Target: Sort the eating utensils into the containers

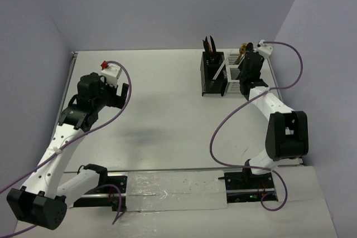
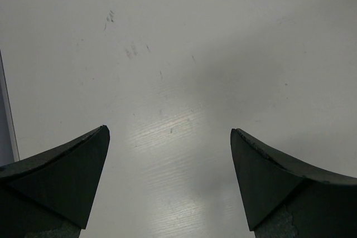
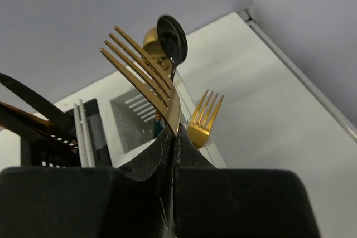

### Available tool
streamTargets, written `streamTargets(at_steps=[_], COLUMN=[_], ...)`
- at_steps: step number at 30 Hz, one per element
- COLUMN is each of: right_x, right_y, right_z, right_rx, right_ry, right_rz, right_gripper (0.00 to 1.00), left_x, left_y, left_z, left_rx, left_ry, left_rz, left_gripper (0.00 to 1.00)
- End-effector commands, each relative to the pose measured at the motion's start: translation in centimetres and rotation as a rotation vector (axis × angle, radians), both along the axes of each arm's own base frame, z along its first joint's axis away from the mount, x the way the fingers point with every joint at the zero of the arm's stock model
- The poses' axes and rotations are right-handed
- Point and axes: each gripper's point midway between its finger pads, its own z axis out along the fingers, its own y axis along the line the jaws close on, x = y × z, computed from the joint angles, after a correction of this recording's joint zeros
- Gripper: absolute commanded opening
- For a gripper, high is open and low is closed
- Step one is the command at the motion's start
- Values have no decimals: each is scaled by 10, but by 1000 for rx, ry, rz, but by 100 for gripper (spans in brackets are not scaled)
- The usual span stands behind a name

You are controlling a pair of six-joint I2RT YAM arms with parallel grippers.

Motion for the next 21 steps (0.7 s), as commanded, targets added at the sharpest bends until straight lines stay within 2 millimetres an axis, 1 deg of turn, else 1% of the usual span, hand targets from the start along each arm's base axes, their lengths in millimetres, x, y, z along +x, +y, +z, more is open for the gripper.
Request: streamTargets(at_steps=[1, 3, 4, 8, 9, 10, 11, 12, 13, 14, 15, 16, 17, 18, 19, 20, 21], right_x=[15, 20, 23, 26, 25, 24, 22, 17, 14, 11, 0, -6, -15, -26, -34, -50, -58], right_y=[-8, -7, -7, -1, -1, 1, 1, 2, 3, 7, 8, 10, 14, 15, 16, 18, 18], right_z=[20, 10, 1, -11, -13, -10, -9, 0, 5, 11, 21, 27, 22, 39, 44, 51, 53], right_rx=[31, 38, 41, 57, 56, 62, 63, 64, 71, 78, 90, 97, 108, 115, 127, 134, 138], right_ry=[-78, -61, -45, -25, -10, -8, -1, 6, 10, 13, 12, 10, 32, -2, -14, -25, -26], right_rz=[-53, -48, -46, -22, -19, -11, -8, -3, 5, 22, 29, 41, 61, 71, 75, 87, 91], right_gripper=[0, 0, 0, 0, 10, 25, 43, 91, 100, 100, 100, 100, 100, 100, 100, 100, 100], left_x=[6, 8, 8, 10, 10, 10, 10, 11, 12, 13, 16, 17, 17, 17, 18, 17, 17], left_y=[5, 4, 4, 3, 3, 3, 3, 3, 3, 4, 7, 8, 9, 9, 9, 9, 10], left_z=[9, 6, 5, -3, -4, -6, -7, -8, -9, -10, -9, -9, -9, -8, -5, -4, -4], left_rx=[8, 8, 11, 9, 7, 5, 4, -1, -1, -1, -2, -4, -11, -17, -24, -32, -32], left_ry=[-68, -60, -56, -36, -34, -32, -30, -32, -32, -31, -41, -42, -44, -49, -65, -74, -82], left_rz=[20, 20, 20, 20, 19, 18, 19, 27, 34, 40, 65, 76, 86, 90, 93, 97, 102], left_gripper=[99, 99, 99, 99, 99, 99, 99, 99, 99, 99, 99, 99, 99, 99, 99, 99, 99])
